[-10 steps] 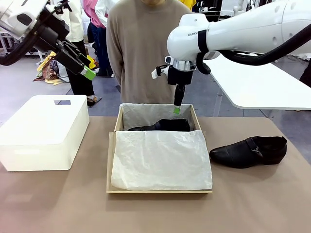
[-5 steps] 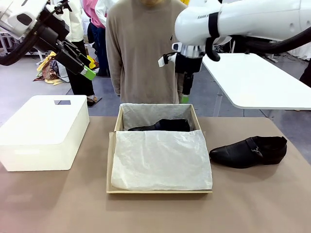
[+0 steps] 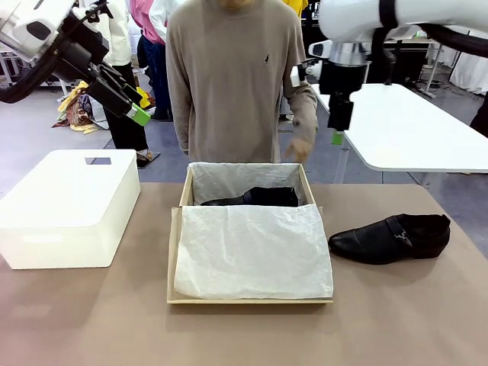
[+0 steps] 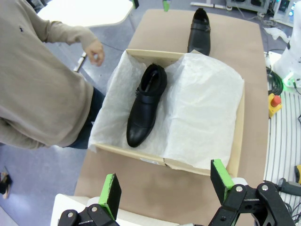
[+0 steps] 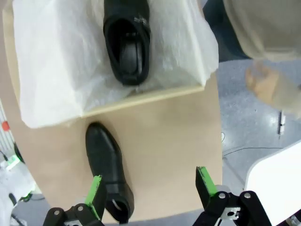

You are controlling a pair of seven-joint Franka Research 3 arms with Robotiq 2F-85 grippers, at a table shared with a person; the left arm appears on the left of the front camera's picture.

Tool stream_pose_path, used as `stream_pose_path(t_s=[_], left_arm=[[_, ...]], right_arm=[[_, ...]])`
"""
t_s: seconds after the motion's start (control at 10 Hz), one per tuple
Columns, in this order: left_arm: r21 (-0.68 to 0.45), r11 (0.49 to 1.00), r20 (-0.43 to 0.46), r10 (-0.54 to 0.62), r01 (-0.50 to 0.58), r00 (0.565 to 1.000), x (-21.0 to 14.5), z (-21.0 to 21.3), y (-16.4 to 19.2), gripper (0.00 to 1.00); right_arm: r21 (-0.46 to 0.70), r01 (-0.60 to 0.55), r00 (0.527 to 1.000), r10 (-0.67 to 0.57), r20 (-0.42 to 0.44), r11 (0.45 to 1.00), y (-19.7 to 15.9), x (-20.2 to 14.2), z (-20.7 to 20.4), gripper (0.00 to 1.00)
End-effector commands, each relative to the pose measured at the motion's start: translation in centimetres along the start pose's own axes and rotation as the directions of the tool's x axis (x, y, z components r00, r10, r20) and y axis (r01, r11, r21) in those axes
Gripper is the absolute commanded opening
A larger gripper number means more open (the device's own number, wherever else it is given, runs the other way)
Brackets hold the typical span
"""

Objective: Pack the shoes into the box.
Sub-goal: Place the other shoe of the Shoes into the Shoes Box.

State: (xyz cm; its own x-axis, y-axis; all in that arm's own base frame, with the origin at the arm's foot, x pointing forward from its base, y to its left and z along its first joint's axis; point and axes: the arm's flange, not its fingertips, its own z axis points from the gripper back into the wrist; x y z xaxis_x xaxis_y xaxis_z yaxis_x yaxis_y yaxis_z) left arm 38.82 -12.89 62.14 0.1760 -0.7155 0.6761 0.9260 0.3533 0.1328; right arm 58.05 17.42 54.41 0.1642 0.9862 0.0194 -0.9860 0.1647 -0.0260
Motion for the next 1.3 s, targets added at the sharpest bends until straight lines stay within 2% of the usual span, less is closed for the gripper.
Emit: stream_pose_path(t_s=[0.0,0.4,0.6,0.7,1.2], left_arm=[[-0.016,1.0,0.025,-0.009,0.01,1.0,-0.3,0.0,-0.1,1.0],[-0.016,1.0,0.025,-0.009,0.01,1.0,-0.3,0.0,-0.1,1.0],[-0.016,1.0,0.025,-0.009,0.01,1.0,-0.3,0.0,-0.1,1.0],[-0.016,1.0,0.025,-0.009,0.01,1.0,-0.3,0.0,-0.1,1.0],[-0.016,1.0,0.025,-0.009,0.01,1.0,-0.3,0.0,-0.1,1.0]], right_arm=[[-0.044,-0.065,0.998,0.064,-0.011,0.997,2.3,-3.5,-0.8,1.0],[-0.07,-0.054,0.999,0.054,-0.008,0.996,3.8,-8.1,-1.9,1.0],[-0.052,-0.006,1.0,0.006,0.005,0.999,3.8,-8.3,-2.8,1.0],[-0.049,-0.023,0.999,0.022,-0.023,0.999,3.3,-8.0,-1.6,1.0],[-0.049,-0.023,0.999,0.022,-0.023,0.999,3.3,-8.0,-1.6,1.0]])
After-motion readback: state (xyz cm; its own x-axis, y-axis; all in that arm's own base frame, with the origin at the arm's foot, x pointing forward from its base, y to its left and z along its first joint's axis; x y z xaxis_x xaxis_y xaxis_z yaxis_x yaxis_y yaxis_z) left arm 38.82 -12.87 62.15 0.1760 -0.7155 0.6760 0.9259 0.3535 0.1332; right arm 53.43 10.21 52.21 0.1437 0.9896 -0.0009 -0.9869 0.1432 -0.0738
